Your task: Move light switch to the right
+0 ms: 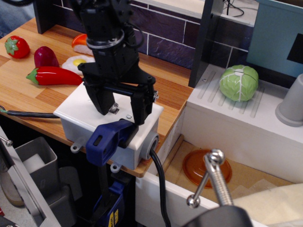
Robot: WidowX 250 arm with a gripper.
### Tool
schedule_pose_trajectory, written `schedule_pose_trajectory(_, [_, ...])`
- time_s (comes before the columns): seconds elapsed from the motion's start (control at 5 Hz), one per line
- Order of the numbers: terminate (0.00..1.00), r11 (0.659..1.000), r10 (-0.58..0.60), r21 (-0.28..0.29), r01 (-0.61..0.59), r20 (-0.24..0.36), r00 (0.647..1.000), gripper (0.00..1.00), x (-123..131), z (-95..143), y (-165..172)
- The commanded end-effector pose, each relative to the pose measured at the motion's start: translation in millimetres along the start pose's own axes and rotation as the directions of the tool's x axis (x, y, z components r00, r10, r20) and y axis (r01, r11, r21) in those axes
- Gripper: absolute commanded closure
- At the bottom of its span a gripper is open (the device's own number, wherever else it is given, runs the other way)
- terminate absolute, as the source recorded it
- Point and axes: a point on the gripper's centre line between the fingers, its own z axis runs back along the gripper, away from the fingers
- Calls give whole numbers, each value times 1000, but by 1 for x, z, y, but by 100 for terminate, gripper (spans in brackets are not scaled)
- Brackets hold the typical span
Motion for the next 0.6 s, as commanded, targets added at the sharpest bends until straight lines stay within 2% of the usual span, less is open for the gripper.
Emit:
schedule_pose_trajectory(0.0, [0,999,-6,-46,9,69,998,0,-3,12,-20])
schedule_pose_trajectory(0.2, [0,1000,-19,-23,19,25,1000,0,2,19,-21])
schedule_pose_trajectory(0.4, [100,1000,-16,-12,17,42,999,0,1,24,-17])
